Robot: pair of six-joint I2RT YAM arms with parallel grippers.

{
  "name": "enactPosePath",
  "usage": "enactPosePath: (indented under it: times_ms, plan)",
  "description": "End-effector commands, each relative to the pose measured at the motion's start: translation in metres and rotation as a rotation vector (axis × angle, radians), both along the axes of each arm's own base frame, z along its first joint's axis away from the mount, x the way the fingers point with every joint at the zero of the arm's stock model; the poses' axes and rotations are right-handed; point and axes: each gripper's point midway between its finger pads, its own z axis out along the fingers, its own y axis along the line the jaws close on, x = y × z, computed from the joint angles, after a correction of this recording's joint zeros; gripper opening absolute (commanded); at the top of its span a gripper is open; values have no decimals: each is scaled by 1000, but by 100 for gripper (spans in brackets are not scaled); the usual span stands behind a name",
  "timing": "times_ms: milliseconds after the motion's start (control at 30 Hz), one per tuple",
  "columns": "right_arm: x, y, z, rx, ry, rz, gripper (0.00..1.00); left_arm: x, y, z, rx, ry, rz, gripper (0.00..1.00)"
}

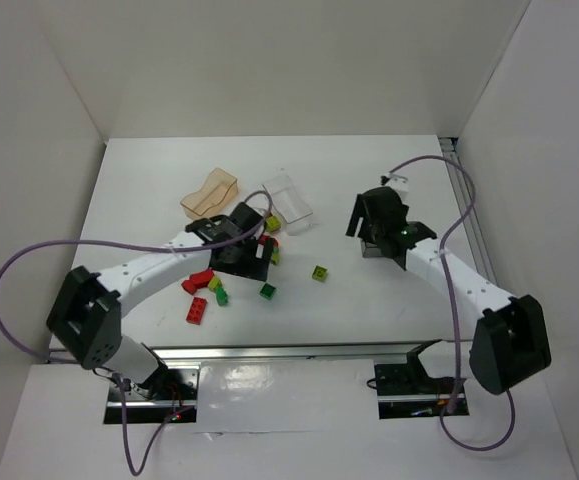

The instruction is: Sort the legos into containers by color

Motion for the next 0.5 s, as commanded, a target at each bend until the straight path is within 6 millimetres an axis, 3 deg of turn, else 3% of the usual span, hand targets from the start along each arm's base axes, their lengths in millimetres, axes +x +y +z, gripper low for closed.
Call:
enactPosePath:
  times_ms: [0,67,100,200,267,300,367,400,467]
  plan:
    - [-22,72,37,57,-97,253,80,16,32,51,-52,-103,140,94]
    - [-56,122,24,67,-86,530,80,24,55,67,-75,-130,232,94]
    - [-62,139,26,76,-115,610,87,25,66,72,-72,-134,283,94]
    - [-104,191,0,44,-61,865,93,37,108,87,-53,-189,493,94]
    - [-107,212,0,-43,-83,894,96,38,130,93,-34,-206,573,94]
    - [-121,228,-22,-108,-42,961,96,39,134,95,-43,-214,597,94]
    - [-121,244,-29,-153,-36,984,96,39,143,103,-63,-232,626,94]
    - [-123,248,-48,-190,4,1007,96,38,141,102,-82,-220,624,94]
    - [-119,261,-52,-172,-16,1030,96,39,144,103,-89,-229,624,94]
